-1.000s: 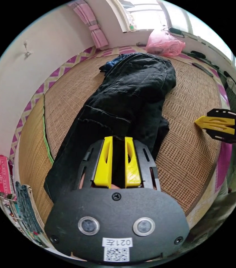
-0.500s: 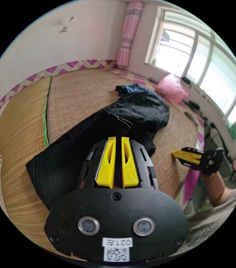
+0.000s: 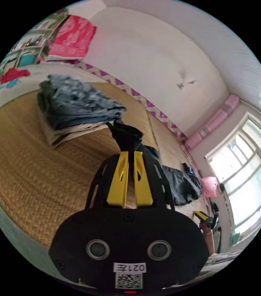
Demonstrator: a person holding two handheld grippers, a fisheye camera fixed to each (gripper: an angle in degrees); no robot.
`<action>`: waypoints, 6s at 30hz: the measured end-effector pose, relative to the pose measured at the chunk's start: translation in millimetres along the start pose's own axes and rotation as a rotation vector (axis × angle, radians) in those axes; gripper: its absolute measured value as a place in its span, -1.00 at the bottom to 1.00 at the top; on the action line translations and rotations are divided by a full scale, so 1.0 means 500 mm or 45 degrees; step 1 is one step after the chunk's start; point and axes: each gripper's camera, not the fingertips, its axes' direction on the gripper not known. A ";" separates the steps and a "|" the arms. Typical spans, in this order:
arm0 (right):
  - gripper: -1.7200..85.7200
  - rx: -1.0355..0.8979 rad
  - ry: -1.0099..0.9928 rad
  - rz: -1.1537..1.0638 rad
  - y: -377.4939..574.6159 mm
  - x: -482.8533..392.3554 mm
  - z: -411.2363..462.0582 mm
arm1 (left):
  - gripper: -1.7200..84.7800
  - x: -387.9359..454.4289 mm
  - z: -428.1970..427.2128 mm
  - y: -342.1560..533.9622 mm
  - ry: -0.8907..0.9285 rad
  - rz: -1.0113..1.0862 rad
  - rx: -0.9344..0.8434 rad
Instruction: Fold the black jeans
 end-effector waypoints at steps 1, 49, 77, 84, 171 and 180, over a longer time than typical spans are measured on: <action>-0.98 0.000 -0.001 0.001 0.003 -0.001 0.004 | -0.97 -0.042 0.003 -0.001 -0.005 -0.039 -0.017; -0.81 0.126 0.026 -0.270 -0.520 -0.126 0.381 | -0.82 0.286 0.243 -0.052 0.145 0.687 -0.338; -0.98 -0.034 -0.346 -0.521 -0.570 -0.181 0.588 | -0.97 0.803 0.600 0.037 0.033 1.302 -0.644; -0.98 0.211 -0.326 -0.495 -0.285 -0.195 0.380 | -0.98 0.849 0.153 0.172 0.222 1.477 -0.389; -0.98 0.052 -0.521 -0.044 0.123 -0.324 0.178 | -0.98 0.540 -0.054 0.190 -0.450 0.512 -0.293; -0.98 0.101 -0.699 0.206 0.089 -0.225 0.123 | -0.75 0.545 -0.125 0.164 -0.544 0.391 -0.191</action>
